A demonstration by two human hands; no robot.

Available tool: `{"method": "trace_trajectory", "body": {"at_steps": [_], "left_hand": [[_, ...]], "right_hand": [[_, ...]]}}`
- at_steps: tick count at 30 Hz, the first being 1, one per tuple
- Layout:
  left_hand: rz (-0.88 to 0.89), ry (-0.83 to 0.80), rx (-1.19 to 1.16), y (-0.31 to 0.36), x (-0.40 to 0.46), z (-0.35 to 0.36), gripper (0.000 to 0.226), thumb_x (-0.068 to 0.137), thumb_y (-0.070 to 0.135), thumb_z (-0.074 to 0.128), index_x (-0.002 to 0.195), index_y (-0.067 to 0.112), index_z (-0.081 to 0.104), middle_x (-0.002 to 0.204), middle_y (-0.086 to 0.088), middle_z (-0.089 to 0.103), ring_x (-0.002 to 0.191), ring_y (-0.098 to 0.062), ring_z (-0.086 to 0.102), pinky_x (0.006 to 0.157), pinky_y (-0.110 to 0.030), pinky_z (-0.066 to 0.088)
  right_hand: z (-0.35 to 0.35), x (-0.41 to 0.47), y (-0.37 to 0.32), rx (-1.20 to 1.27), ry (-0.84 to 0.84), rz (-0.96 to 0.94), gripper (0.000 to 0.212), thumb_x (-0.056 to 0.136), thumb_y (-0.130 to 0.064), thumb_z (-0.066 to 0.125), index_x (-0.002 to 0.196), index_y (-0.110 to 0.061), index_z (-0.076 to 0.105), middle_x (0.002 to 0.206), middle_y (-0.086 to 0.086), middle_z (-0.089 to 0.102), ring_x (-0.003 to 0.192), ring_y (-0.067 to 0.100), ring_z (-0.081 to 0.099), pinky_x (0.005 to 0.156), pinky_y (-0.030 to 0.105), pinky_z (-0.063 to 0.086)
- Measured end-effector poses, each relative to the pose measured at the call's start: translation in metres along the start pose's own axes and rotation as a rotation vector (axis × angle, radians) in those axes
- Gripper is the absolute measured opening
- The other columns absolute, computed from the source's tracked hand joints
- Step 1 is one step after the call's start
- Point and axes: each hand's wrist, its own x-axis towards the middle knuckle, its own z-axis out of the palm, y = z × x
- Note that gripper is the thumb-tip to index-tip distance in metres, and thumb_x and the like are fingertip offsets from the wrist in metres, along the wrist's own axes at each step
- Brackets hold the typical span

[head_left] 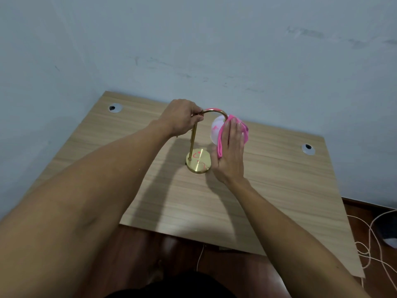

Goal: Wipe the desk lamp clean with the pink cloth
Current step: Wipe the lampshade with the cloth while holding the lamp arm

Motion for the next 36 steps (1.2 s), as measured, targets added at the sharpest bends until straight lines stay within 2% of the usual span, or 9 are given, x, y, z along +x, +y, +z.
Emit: {"method": "trace_trajectory", "body": {"at_steps": [7, 10, 15, 18, 21, 25, 28, 31, 36], "left_hand": [[0.005, 0.001, 0.003, -0.003, 0.001, 0.001, 0.023, 0.094, 0.033, 0.062, 0.101, 0.018, 0.078, 0.097, -0.004, 0.076, 0.092, -0.029, 0.064, 0.084, -0.04, 0.049], [0.009, -0.004, -0.017, -0.004, 0.001, 0.002, 0.023, 0.093, 0.034, 0.061, 0.099, 0.019, 0.078, 0.094, -0.004, 0.075, 0.089, -0.03, 0.064, 0.082, -0.041, 0.049], [0.004, 0.0, -0.033, -0.005, 0.0, 0.001, 0.021, 0.094, 0.031, 0.063, 0.101, 0.018, 0.078, 0.094, -0.004, 0.075, 0.088, -0.029, 0.063, 0.081, -0.04, 0.048], [0.016, 0.004, -0.037, -0.003, 0.001, 0.002, 0.02, 0.094, 0.03, 0.064, 0.1, 0.017, 0.078, 0.094, -0.005, 0.075, 0.088, -0.03, 0.063, 0.08, -0.04, 0.048], [0.026, 0.001, -0.033, -0.003, 0.001, 0.0, 0.02, 0.094, 0.028, 0.064, 0.101, 0.016, 0.078, 0.097, -0.006, 0.076, 0.089, -0.03, 0.064, 0.08, -0.039, 0.048], [0.028, -0.015, -0.036, -0.002, 0.001, -0.001, 0.021, 0.094, 0.027, 0.064, 0.102, 0.015, 0.078, 0.099, -0.006, 0.077, 0.092, -0.03, 0.066, 0.083, -0.038, 0.049], [0.027, -0.017, -0.045, -0.002, 0.0, -0.001, 0.022, 0.093, 0.028, 0.064, 0.102, 0.015, 0.079, 0.099, -0.007, 0.077, 0.093, -0.031, 0.066, 0.085, -0.039, 0.05], [0.036, -0.015, -0.035, -0.001, -0.001, 0.0, 0.021, 0.093, 0.027, 0.064, 0.101, 0.014, 0.079, 0.099, -0.009, 0.077, 0.092, -0.032, 0.066, 0.082, -0.038, 0.049], [0.021, -0.02, -0.047, -0.002, -0.001, -0.001, 0.019, 0.093, 0.027, 0.064, 0.097, 0.015, 0.078, 0.095, -0.008, 0.076, 0.089, -0.032, 0.065, 0.081, -0.038, 0.049]], "right_hand": [[0.0, 0.014, -0.004, 0.137, 0.075, -0.094, 0.068, 0.094, -0.015, 0.04, 0.155, 0.014, 0.037, 0.164, 0.032, 0.033, 0.157, 0.044, 0.029, 0.125, 0.064, 0.026], [0.008, 0.001, -0.002, 0.054, 0.068, -0.181, 0.067, 0.094, -0.018, 0.043, 0.153, 0.013, 0.041, 0.162, 0.03, 0.039, 0.155, 0.044, 0.033, 0.123, 0.066, 0.027], [0.019, 0.006, -0.02, 0.14, 0.117, -0.071, 0.063, 0.097, -0.019, 0.04, 0.152, 0.011, 0.045, 0.163, 0.027, 0.041, 0.155, 0.041, 0.035, 0.13, 0.06, 0.02], [0.017, 0.025, -0.021, -0.099, 0.074, -0.088, 0.064, 0.098, -0.03, 0.044, 0.147, 0.01, 0.053, 0.156, 0.025, 0.051, 0.151, 0.04, 0.043, 0.129, 0.053, 0.025], [0.014, 0.031, -0.014, -0.388, -0.04, -0.218, 0.07, 0.096, -0.039, 0.046, 0.145, 0.011, 0.054, 0.152, 0.026, 0.055, 0.148, 0.04, 0.046, 0.129, 0.052, 0.024], [0.006, 0.032, 0.003, -0.692, -0.243, -0.416, 0.082, 0.098, -0.05, 0.04, 0.154, 0.011, 0.042, 0.163, 0.027, 0.042, 0.157, 0.038, 0.033, 0.133, 0.048, 0.008], [0.0, 0.033, 0.008, -0.774, -0.326, -0.496, 0.085, 0.101, -0.054, 0.037, 0.155, 0.012, 0.039, 0.164, 0.027, 0.039, 0.158, 0.037, 0.031, 0.133, 0.047, 0.005], [-0.005, 0.034, 0.008, -0.842, -0.376, -0.575, 0.085, 0.102, -0.054, 0.023, 0.151, 0.012, 0.045, 0.159, 0.028, 0.046, 0.155, 0.038, 0.037, 0.133, 0.048, 0.009], [-0.006, 0.03, 0.006, -0.931, -0.485, -0.668, 0.085, 0.103, -0.053, 0.017, 0.143, 0.01, 0.058, 0.148, 0.027, 0.059, 0.149, 0.038, 0.047, 0.131, 0.046, 0.006]]}}
